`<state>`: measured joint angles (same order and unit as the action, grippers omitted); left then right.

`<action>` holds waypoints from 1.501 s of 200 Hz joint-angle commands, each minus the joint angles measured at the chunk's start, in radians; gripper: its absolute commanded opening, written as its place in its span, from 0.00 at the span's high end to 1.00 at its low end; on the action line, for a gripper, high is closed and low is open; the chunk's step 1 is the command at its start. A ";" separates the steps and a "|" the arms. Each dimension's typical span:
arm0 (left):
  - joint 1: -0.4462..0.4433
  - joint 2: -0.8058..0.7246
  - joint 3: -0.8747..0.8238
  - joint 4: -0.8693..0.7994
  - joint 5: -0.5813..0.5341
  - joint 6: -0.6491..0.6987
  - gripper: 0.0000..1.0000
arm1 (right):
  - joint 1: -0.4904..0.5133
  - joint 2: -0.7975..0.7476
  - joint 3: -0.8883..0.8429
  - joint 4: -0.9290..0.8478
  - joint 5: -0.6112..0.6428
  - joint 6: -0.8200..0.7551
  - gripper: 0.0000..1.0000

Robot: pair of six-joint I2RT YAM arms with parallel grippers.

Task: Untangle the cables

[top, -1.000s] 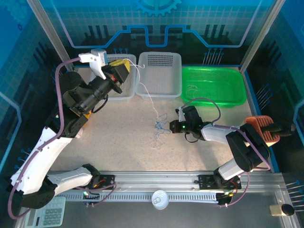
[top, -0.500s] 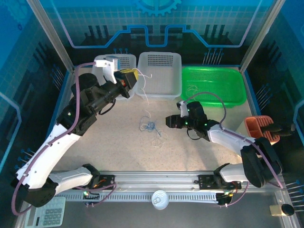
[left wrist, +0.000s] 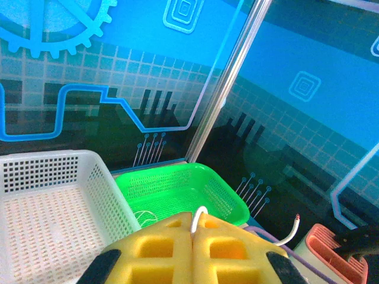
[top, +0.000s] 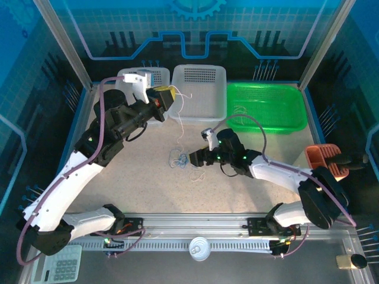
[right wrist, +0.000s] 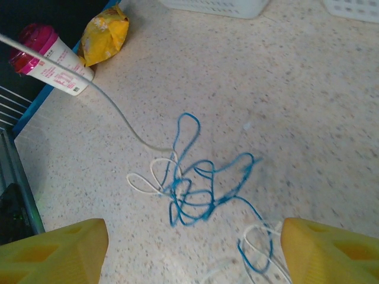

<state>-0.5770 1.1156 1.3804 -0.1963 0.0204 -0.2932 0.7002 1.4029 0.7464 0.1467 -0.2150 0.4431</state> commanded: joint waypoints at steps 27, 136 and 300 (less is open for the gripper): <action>0.004 0.016 0.066 0.055 0.027 -0.034 1.00 | 0.067 0.191 0.109 0.117 0.042 0.017 0.22; 0.004 0.122 0.387 0.008 0.060 -0.025 1.00 | 0.024 0.388 0.006 0.314 0.138 0.158 0.91; 0.004 0.205 0.552 -0.049 0.059 0.019 1.00 | 0.005 0.385 -0.036 0.325 0.109 0.176 0.35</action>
<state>-0.5770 1.3140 1.8992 -0.2722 0.0689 -0.3038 0.7174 1.7790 0.7341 0.4740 -0.1081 0.6170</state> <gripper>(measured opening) 0.052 0.649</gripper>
